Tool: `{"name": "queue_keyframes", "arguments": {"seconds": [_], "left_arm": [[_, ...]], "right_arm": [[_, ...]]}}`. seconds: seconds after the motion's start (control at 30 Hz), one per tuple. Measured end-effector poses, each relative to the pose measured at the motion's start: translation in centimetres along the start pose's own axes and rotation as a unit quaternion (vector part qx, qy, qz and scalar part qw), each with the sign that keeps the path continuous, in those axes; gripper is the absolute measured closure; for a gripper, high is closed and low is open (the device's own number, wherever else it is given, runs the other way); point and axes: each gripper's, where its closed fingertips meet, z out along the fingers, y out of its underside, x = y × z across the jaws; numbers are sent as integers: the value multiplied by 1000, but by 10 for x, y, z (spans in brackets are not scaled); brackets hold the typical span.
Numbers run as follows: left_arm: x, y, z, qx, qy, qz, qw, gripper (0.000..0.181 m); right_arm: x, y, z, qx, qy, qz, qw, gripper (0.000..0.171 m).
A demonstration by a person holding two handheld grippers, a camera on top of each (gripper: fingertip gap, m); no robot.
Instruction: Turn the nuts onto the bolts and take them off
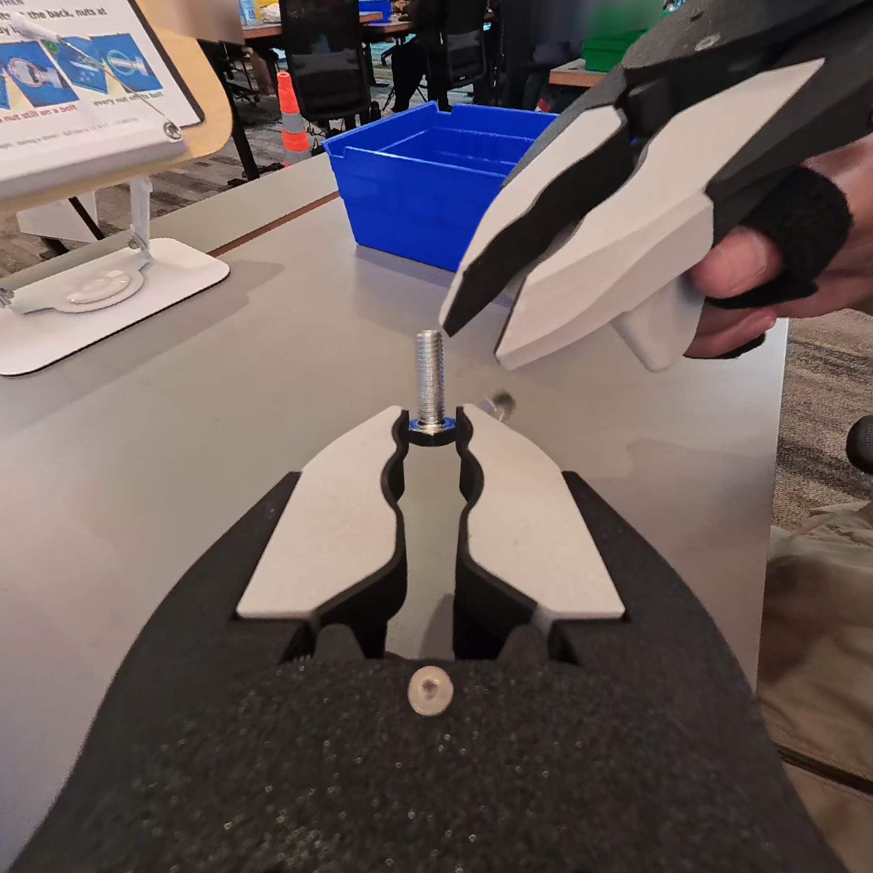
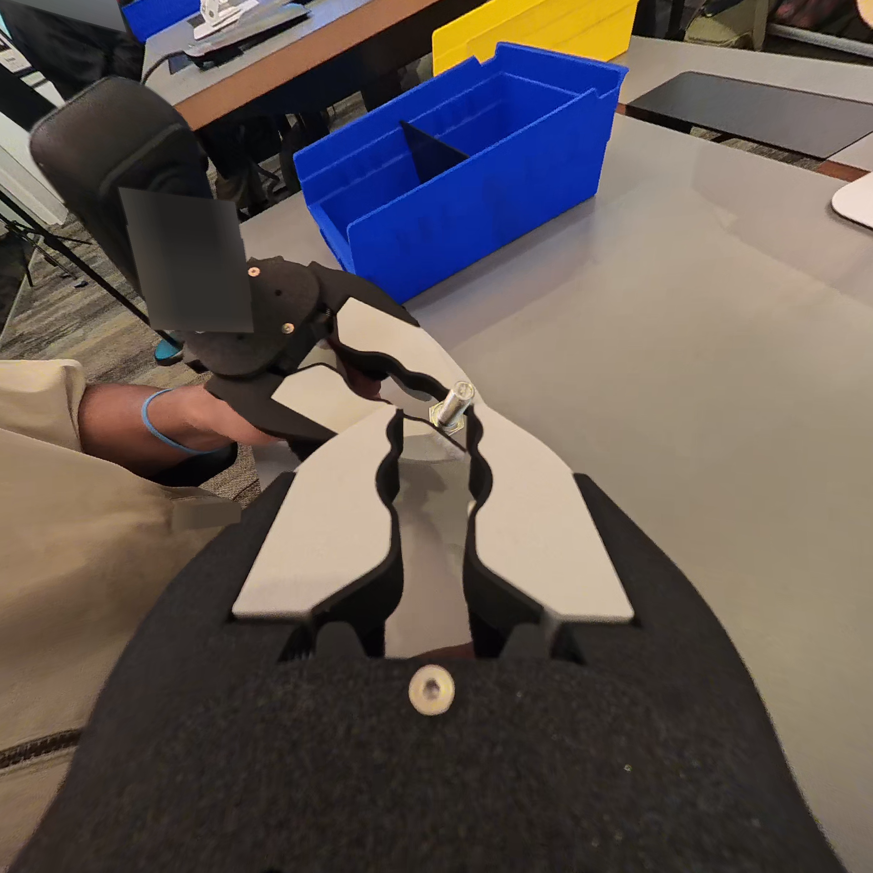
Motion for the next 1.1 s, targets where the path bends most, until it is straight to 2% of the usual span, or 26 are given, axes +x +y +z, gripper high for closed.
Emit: {"name": "queue_keyframes", "arguments": {"seconds": [0.1, 0.23, 0.33, 0.43, 0.53, 0.63, 0.77, 0.9, 1.1], "left_arm": [[-2, 5, 2, -9, -3, 4, 1000, 163], [-16, 21, 7, -26, -27, -3, 999, 163], [-21, 26, 10, -15, -35, -15, 999, 163], [-20, 22, 8, 6, -42, 4, 999, 163], [-18, 17, 4, 33, -32, 4, 999, 163], [-20, 12, 0, 54, -28, -13, 998, 163], [-29, 4, -10, 90, -32, -42, 995, 163], [-40, -5, -20, 123, -69, -45, 989, 163], [-37, -11, -24, 142, -78, -25, 987, 163]], "right_arm": [[7, 3, 5, -3, 5, 0, 1000, 152], [48, 13, -7, 18, 46, 15, 999, 147], [52, 16, -6, 112, 29, 6, 993, 147], [54, 21, 0, 176, -22, 3, 984, 152], [50, 22, 7, 172, -65, 12, 983, 150], [43, 24, 10, 164, -48, -36, 985, 148], [55, 24, 1, 156, 32, -61, 985, 145], [91, 24, -30, 115, 226, -17, 967, 147], [83, 16, -66, 146, 294, -8, 945, 137]]}}
